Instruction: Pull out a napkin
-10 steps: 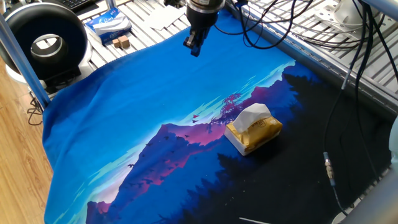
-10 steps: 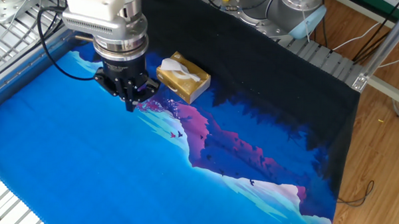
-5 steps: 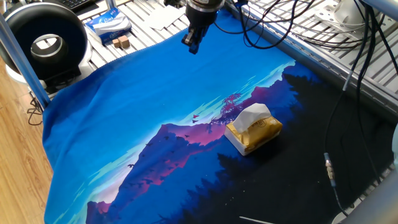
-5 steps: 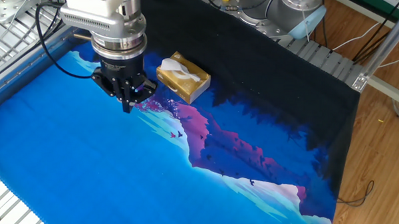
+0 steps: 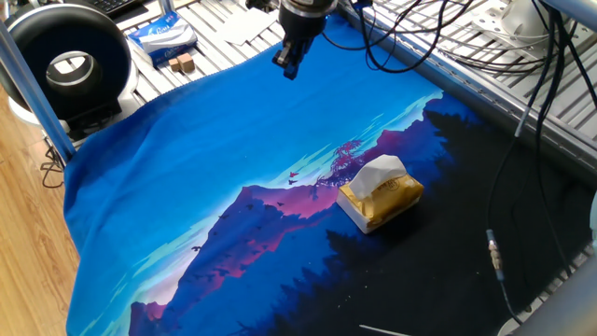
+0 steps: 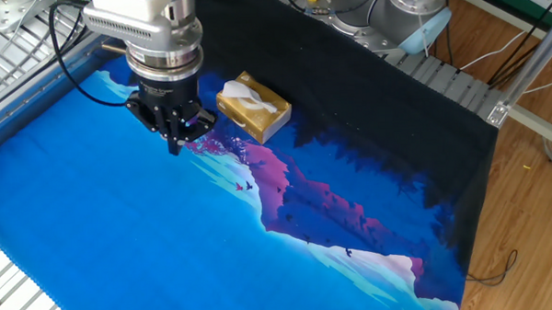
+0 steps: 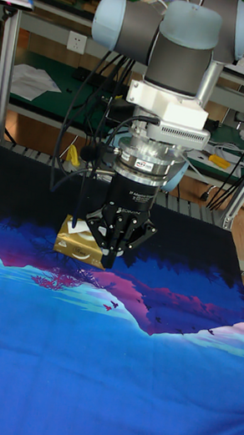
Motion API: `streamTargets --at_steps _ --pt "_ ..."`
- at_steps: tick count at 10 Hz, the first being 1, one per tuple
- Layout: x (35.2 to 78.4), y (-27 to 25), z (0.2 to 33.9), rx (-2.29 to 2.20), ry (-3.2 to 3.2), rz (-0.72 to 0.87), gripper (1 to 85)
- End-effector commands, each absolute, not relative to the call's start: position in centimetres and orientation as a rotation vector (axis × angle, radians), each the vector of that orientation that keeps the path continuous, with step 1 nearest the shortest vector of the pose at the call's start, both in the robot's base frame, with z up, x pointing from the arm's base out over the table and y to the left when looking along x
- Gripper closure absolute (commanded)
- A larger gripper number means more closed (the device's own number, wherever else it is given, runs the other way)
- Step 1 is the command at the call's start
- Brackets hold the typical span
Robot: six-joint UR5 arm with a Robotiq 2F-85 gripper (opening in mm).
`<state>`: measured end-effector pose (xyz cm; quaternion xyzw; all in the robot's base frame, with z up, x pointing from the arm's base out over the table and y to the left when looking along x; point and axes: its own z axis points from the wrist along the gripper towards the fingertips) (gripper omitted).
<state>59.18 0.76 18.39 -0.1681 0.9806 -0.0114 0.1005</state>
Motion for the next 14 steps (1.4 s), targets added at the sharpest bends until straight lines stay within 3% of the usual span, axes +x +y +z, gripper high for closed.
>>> streamTargets --at_steps 1,7,11,14 --pt "57.4 1.2 18.9 -0.465 2.904 -0.015 84.7" --pt "49.2 0.5 15.3 -0.560 2.879 -0.054 84.7" --pt "46.0 0.8 12.6 -0.530 2.868 -0.031 84.7" --pt "45.7 1.0 12.5 -0.569 2.876 -0.045 84.7"
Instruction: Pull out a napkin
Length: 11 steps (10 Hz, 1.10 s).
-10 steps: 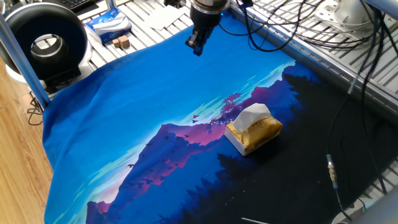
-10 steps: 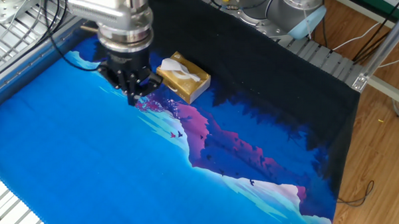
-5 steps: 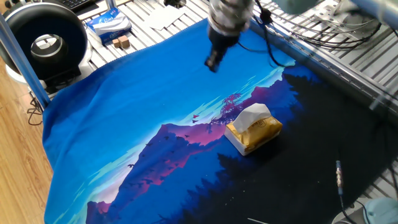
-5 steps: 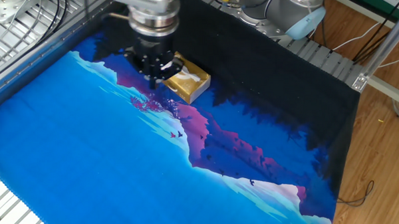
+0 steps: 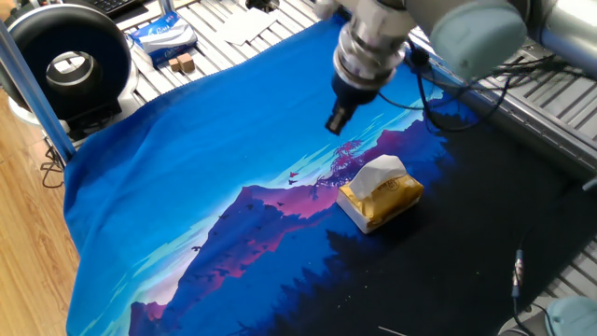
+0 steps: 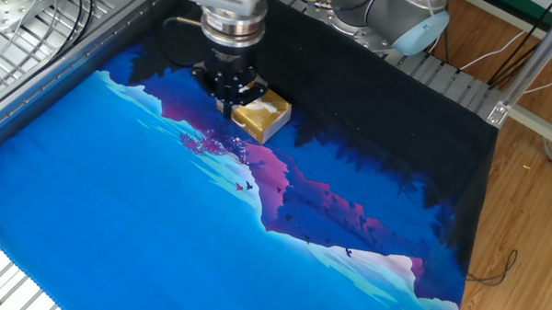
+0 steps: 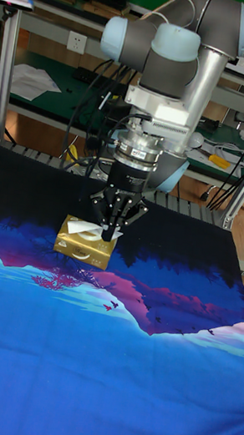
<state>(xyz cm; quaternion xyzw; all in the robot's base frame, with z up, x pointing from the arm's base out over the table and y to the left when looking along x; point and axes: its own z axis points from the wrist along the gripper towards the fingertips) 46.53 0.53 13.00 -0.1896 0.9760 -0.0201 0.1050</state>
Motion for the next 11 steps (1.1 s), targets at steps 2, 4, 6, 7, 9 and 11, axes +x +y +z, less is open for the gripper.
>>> streamTargets --at_steps 2,4,6,7,9,11 --pt "44.9 0.6 12.4 -0.560 2.910 -0.062 84.7" --pt "43.7 0.0 12.2 -0.587 2.957 -0.082 84.7" --pt "40.9 0.4 12.0 -0.669 3.045 -0.028 84.7" --pt "40.6 0.4 11.9 -0.732 3.042 -0.025 84.7" --pt "40.7 1.0 11.9 -0.938 2.980 0.005 82.3" --pt "39.1 1.2 12.2 -1.117 2.971 0.085 50.0"
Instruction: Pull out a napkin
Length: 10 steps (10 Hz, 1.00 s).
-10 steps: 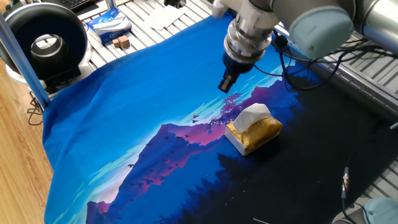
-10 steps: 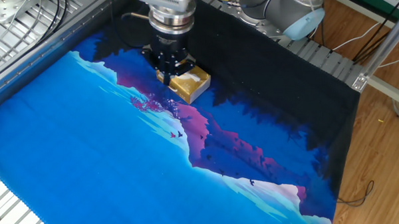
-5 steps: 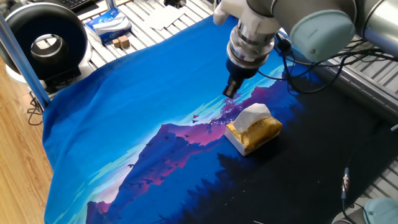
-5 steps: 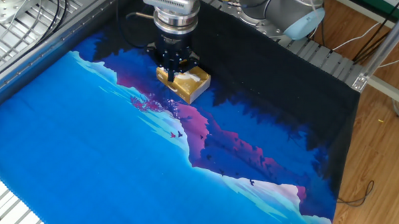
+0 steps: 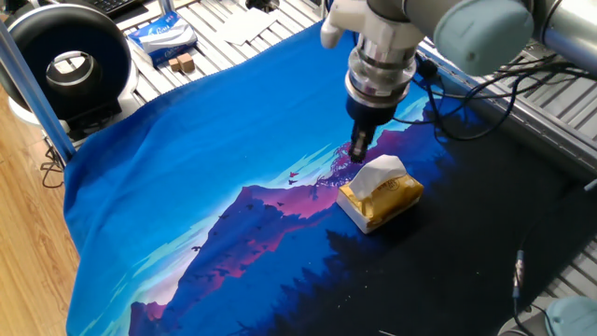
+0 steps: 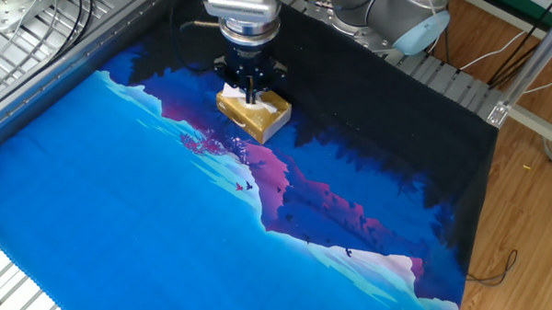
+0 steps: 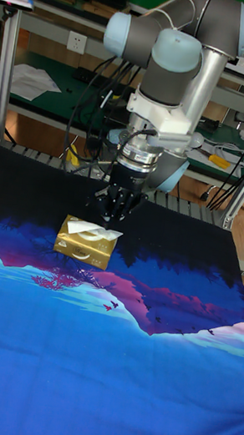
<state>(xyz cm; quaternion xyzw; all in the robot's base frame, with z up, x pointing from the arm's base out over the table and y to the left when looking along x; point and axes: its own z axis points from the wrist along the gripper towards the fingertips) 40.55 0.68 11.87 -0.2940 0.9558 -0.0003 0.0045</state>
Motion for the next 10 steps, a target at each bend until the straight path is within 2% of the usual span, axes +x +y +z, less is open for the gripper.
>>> streamTargets --at_steps 1,2,3,5,8,10 --pt "39.1 0.4 12.7 -1.218 2.951 0.117 47.3" --pt "39.4 -0.5 12.9 -1.318 2.910 0.117 41.0" --pt "39.8 -1.4 12.8 -1.411 2.868 0.108 40.0" --pt "39.0 -0.3 12.3 -1.512 2.842 0.247 40.0" --pt "39.5 0.8 10.6 -1.680 2.746 0.305 40.0" --pt "40.1 0.6 10.4 -1.671 2.747 0.275 40.3"
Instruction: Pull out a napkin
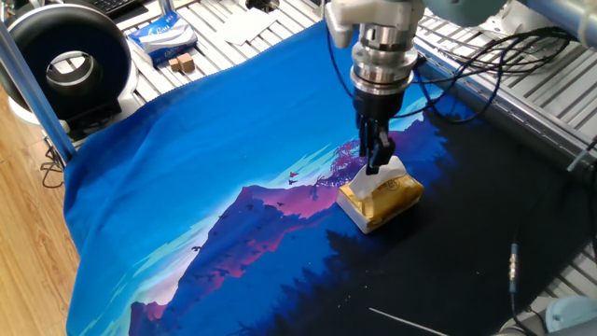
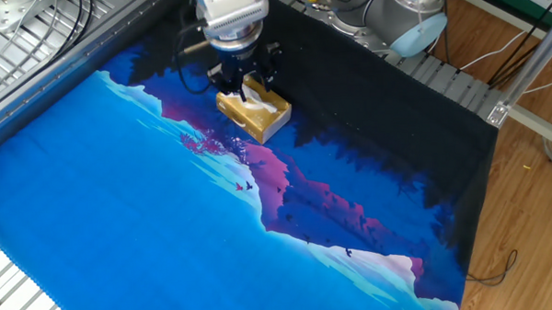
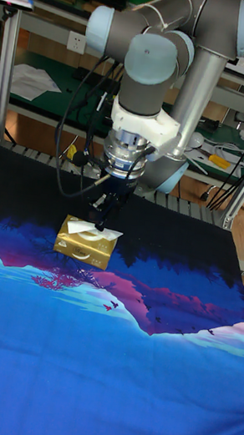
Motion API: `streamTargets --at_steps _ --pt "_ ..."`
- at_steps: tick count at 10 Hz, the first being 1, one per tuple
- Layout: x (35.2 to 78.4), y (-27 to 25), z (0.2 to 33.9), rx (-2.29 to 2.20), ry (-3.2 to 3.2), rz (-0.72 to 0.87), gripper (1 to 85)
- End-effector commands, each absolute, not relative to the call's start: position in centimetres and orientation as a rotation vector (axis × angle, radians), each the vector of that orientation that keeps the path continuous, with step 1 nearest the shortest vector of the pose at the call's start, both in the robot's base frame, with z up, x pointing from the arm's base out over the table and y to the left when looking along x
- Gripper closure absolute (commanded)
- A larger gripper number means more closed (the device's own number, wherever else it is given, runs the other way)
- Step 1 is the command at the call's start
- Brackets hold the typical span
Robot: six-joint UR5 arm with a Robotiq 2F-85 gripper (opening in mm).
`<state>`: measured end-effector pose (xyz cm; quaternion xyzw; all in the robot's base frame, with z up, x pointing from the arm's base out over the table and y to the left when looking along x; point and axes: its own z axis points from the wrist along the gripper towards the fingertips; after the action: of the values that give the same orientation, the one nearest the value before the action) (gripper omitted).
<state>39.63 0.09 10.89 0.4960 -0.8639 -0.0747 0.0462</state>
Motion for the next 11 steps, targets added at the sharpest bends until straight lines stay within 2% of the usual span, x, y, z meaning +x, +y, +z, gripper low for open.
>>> streamTargets --at_steps 1,6,9,11 --pt "40.4 0.6 10.0 1.589 -2.599 -0.257 40.7" --pt "40.2 0.3 8.9 1.664 -2.553 -0.342 44.0" --pt "38.3 0.6 9.0 1.670 -2.522 -0.468 44.0" --pt "37.8 -0.9 9.1 1.656 -2.505 -0.416 44.7"
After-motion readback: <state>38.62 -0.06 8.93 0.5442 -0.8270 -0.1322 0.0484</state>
